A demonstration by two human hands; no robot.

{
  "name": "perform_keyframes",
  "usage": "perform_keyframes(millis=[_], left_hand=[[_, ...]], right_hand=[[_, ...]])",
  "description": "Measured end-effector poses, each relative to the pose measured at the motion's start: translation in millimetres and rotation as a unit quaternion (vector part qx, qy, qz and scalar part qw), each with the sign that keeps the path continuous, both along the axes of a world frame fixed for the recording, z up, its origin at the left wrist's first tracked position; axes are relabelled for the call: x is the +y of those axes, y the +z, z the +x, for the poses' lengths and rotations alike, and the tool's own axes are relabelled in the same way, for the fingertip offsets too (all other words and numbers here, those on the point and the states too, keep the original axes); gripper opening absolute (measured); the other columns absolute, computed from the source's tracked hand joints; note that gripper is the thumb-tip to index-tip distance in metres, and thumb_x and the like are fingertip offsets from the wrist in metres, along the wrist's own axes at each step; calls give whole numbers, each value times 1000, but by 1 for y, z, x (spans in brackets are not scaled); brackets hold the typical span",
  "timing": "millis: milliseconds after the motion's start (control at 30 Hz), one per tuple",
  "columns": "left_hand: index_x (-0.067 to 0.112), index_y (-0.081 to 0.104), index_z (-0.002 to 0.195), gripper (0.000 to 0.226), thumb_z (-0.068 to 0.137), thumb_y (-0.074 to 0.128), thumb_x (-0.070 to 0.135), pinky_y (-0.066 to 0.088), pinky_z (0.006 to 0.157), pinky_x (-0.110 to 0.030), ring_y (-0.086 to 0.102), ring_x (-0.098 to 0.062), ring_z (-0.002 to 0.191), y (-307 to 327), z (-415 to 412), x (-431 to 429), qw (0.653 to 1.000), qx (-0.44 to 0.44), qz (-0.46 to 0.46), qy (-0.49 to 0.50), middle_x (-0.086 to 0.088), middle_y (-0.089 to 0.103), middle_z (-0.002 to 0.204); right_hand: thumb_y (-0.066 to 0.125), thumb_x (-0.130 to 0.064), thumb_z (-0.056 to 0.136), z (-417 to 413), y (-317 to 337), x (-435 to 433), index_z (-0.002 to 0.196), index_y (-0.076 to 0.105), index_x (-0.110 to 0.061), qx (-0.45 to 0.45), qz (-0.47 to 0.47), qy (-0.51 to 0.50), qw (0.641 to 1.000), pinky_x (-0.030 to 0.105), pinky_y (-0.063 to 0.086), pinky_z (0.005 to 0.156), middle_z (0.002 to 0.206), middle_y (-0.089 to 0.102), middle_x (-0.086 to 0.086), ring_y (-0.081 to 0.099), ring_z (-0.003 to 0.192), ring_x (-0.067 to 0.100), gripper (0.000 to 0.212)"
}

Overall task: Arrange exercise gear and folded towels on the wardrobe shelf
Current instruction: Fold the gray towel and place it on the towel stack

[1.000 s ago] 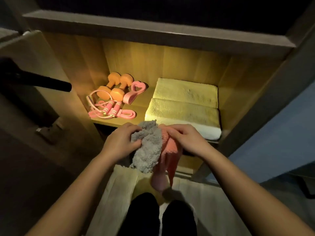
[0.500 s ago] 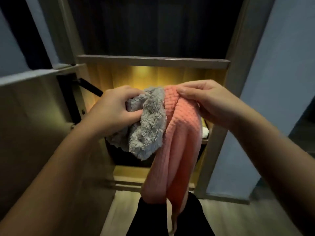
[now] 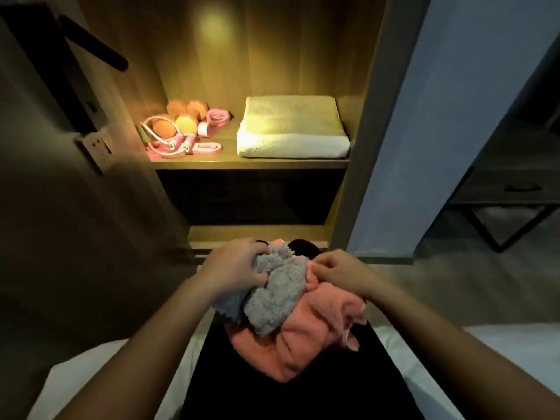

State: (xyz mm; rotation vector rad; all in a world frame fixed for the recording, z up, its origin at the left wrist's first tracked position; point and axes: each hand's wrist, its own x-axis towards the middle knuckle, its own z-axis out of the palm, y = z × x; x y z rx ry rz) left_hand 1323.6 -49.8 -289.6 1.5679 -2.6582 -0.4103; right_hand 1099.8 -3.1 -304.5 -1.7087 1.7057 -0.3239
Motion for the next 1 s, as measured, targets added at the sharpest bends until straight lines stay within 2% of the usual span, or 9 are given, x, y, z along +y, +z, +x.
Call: perform_keyframes(millis=[133, 233, 300, 400, 533, 667, 733, 800, 1000], left_hand=[[38, 57, 116, 47, 72, 66, 50, 40, 68, -30, 53, -11, 97, -21, 0, -2, 998, 9, 64, -25, 12, 52, 103], [36, 55, 120, 51, 73, 67, 50, 43, 73, -31, 54, -13, 100, -27, -10, -5, 995, -8, 91, -26, 10, 50, 104], [34, 55, 119, 50, 73, 69, 49, 48, 85, -34, 54, -15, 105, -29, -15, -8, 989, -2, 145, -8, 7, 54, 112], [37, 60, 94, 41, 63, 76, 59, 48, 83, -27, 61, -9, 97, -29, -11, -14, 942, 41, 333, -23, 12, 64, 103], [39, 66, 97, 43, 62, 78, 61, 51, 86, -21, 66, -1, 97, -24, -1, -19, 873, 47, 479, -76, 15, 70, 105], [24, 70, 97, 44, 75, 70, 62, 52, 84, -28, 66, -9, 92, -26, 3, -30, 890, 87, 443, -60, 6, 70, 98], [27, 72, 89, 45, 79, 60, 69, 49, 79, -33, 63, -12, 84, -24, 8, -35, 895, 148, 419, -22, 2, 68, 89], [28, 72, 96, 41, 89, 51, 63, 49, 84, -39, 64, -17, 90, -21, 16, -42, 899, 190, 394, 3, -3, 69, 96], [33, 69, 95, 12, 92, 59, 39, 49, 79, -27, 62, -1, 88, 5, 35, -70, 927, 278, 250, 21, 16, 66, 94]], right_hand=[[50, -23, 95, -3, -16, -2, 104, 72, -11, 31, 10, -9, 999, 34, 47, 85, 106, 71, 4, 63, 102, 21, 27], [57, -35, 94, 3, 5, -11, 127, 61, -23, -36, -45, -15, 998, 26, 46, 91, 120, 63, -8, 59, 111, 10, 35], [63, -41, 88, 9, 14, -11, 116, 63, -29, -35, -26, 37, 998, 20, 48, 79, 105, 63, -15, 60, 96, 4, 31], [70, -35, 80, 16, 7, -2, 91, 61, -29, 119, 73, 194, 971, 19, 37, 58, 83, 55, -13, 54, 78, 8, 16], [75, -32, 81, 17, 7, -6, 94, 67, -24, 121, 153, 277, 941, 18, 38, 60, 85, 58, -8, 52, 81, 9, 17], [75, -29, 83, 16, 9, -18, 97, 70, -18, 72, 175, 280, 941, 12, 38, 63, 90, 61, -1, 53, 80, 7, 19], [75, -32, 83, 11, 9, -23, 94, 70, -21, 44, 177, 254, 950, 15, 38, 63, 82, 59, -10, 51, 73, -2, 16], [74, -35, 84, 4, 11, -29, 93, 70, -24, 15, 181, 230, 956, 12, 36, 65, 78, 57, -18, 51, 72, -9, 15], [76, -37, 82, -5, 21, -49, 113, 67, -28, -63, 109, 191, 974, 26, 48, 94, 112, 63, -13, 58, 106, 2, 33]])
